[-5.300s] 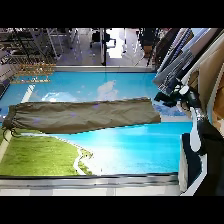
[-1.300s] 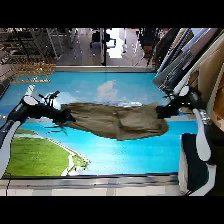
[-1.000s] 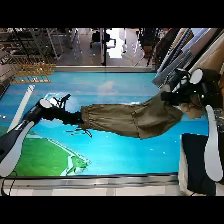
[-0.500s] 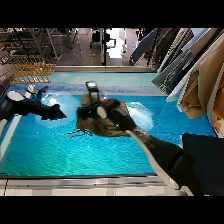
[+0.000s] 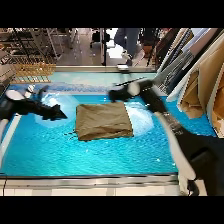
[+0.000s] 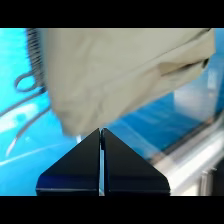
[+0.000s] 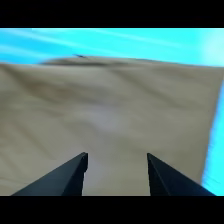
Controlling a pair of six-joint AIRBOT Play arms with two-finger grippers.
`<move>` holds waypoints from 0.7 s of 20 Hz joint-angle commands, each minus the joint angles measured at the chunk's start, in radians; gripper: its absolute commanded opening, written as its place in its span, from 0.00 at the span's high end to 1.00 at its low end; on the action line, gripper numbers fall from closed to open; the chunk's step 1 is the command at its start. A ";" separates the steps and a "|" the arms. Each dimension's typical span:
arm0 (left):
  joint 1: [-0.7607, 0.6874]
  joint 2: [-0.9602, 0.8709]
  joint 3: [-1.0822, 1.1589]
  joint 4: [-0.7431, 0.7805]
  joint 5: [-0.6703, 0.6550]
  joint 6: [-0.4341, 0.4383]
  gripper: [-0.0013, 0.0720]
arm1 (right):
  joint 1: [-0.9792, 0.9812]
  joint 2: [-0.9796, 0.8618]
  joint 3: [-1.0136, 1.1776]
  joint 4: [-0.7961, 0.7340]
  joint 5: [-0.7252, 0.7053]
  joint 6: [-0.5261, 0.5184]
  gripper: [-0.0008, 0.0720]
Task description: Fold the clothes and pants, and hang the long-sleeved shirts on hangers.
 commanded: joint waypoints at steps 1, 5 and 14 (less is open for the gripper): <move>-0.122 -0.100 0.000 0.039 0.105 -0.003 0.96 | -0.255 0.034 -0.117 0.272 0.239 -0.153 0.34; -0.156 -0.217 0.000 0.080 0.136 -0.132 0.96 | -0.409 -0.003 -0.395 0.541 0.088 -0.310 0.20; -0.155 -0.257 0.001 0.076 0.137 -0.139 0.96 | -0.415 -0.406 -0.194 0.941 0.240 -0.575 0.06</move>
